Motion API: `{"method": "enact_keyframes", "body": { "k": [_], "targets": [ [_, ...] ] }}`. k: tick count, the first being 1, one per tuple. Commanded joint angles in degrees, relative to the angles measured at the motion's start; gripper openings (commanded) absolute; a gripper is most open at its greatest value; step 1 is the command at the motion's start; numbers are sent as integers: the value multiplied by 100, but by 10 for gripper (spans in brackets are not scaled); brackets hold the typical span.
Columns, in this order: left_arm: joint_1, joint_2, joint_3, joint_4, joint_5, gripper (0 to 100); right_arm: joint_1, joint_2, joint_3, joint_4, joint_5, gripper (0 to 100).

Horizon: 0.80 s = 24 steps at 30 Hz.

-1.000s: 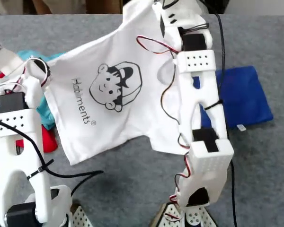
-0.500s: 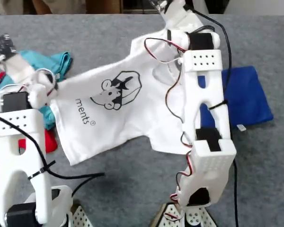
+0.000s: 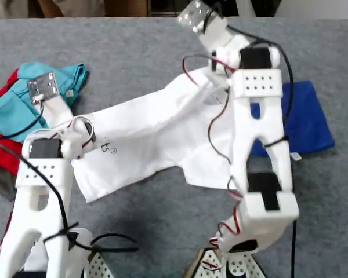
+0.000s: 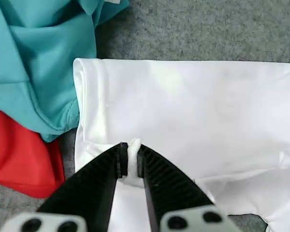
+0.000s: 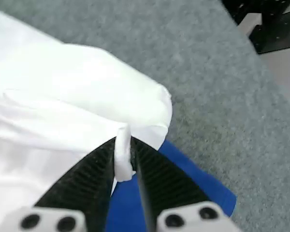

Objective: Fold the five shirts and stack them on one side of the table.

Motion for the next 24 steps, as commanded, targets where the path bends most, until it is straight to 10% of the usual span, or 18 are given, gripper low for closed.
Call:
{"method": "enact_keyframes", "body": {
  "k": [1,24],
  "targets": [
    [53,-497,88,70,-62,19,110,-1332,1534,-774,167,5],
    [334,-778,1073,334,-519,19,514,-4611,6791,-2163,237,5]
  ]
}}
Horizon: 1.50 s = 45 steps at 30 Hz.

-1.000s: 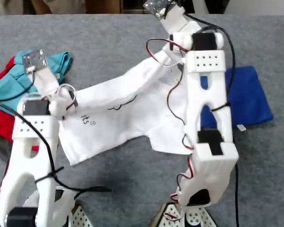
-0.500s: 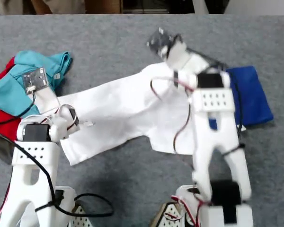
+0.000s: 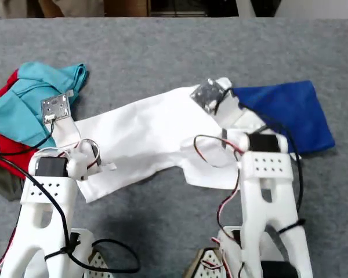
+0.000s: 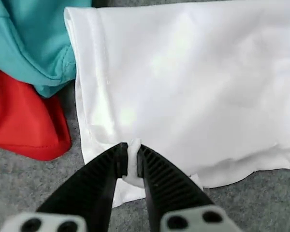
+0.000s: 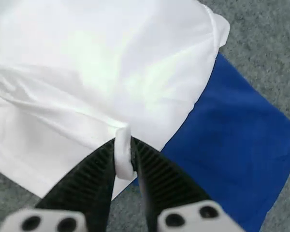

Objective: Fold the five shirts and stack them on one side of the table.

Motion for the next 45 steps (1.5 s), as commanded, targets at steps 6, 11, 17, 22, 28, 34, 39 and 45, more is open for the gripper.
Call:
{"method": "enact_keyframes", "body": {
  "k": [6,11,17,22,28,34,39,45],
  "targets": [
    [79,-119,9,97,-316,19,127,-919,1007,-475,62,5],
    [369,-154,44,264,-545,19,268,-963,1130,-492,62,5],
    [747,-110,70,527,-993,19,330,-963,1138,-563,62,5],
    [730,-110,88,747,-1354,19,330,-963,1138,-563,105,5],
    [712,-110,229,782,-1574,19,514,-998,1077,-686,211,5],
    [712,-110,202,782,-1574,19,611,-998,1218,-695,422,5],
    [712,-110,220,747,-1574,20,593,-998,1341,-686,826,5],
    [712,-127,79,993,-1987,83,593,-1007,1262,-466,1389,173]
  ]
}}
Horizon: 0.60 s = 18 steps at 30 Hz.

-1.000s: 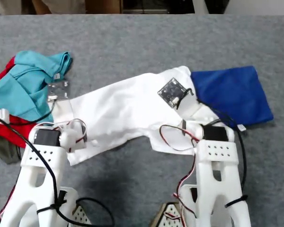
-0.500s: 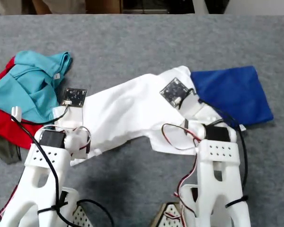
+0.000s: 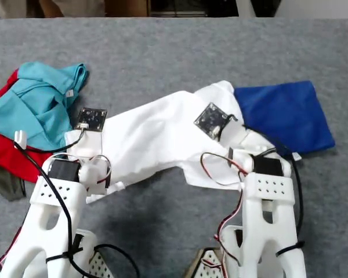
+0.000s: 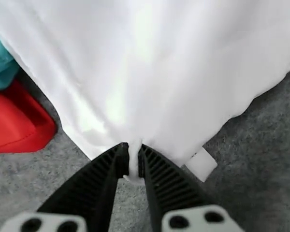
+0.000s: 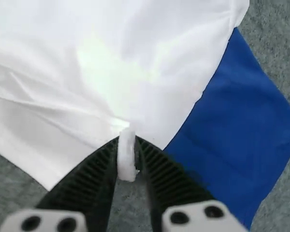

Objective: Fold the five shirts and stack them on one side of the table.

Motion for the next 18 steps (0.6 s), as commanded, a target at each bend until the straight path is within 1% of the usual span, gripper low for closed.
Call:
{"method": "enact_keyframes", "body": {
  "k": [1,4,6,9,11,12,14,15,16,18],
  "targets": [
    [9,-92,-237,185,-123,110,75,-163,-154,281,440,221],
    [-176,-119,-501,360,-35,166,84,-286,-347,624,554,320],
    [-360,-101,-765,422,-53,171,101,-444,-497,844,563,327],
    [-703,-75,-1284,580,-62,171,101,-716,-831,1222,554,301],
    [-897,-75,-1644,642,-26,170,101,-804,-1174,1407,510,260],
    [-958,-66,-1820,633,-9,157,92,-813,-1393,1459,422,211],
    [-993,-57,-2040,519,255,96,48,-725,-1833,1495,193,44],
    [-967,-13,-2075,378,422,57,-57,-637,-2053,1512,158,0],
    [-932,75,-2101,220,536,23,-127,-514,-2237,1538,141,37],
    [-870,356,-2127,-18,712,26,-242,-233,-2624,1679,132,109]
  ]
}}
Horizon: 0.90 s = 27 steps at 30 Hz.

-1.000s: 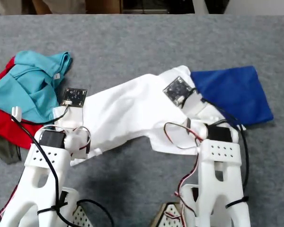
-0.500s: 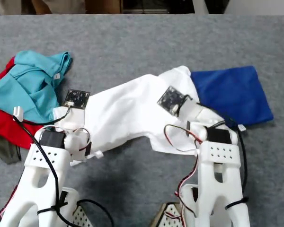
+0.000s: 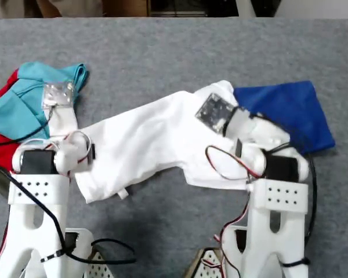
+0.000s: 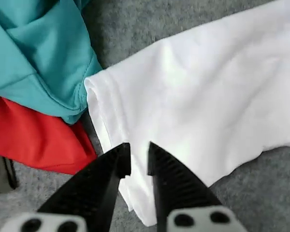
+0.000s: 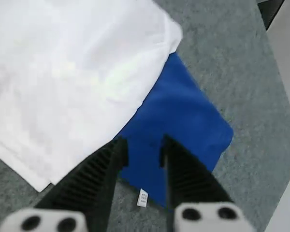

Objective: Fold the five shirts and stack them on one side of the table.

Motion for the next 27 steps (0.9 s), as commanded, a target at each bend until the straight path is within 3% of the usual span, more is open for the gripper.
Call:
{"method": "enact_keyframes", "body": {
  "k": [1,7,10,15,20,27],
  "targets": [
    [35,418,-343,-422,440,28,-224,382,-910,167,-132,121],
    [-44,1886,-519,-1143,1187,19,-532,1965,-2035,-299,-527,75],
    [18,2765,-818,-1319,1433,19,-787,3415,-2967,-413,-853,4],
    [-53,4198,-1371,-1336,1574,19,-884,6009,-4910,-360,-1380,12],
    [-589,5191,-1820,-1345,1574,19,-822,8224,-7090,404,-1521,12],
    [-1204,5464,-1925,-1336,1301,19,-365,10677,-10466,1459,-1749,12]
  ]
}}
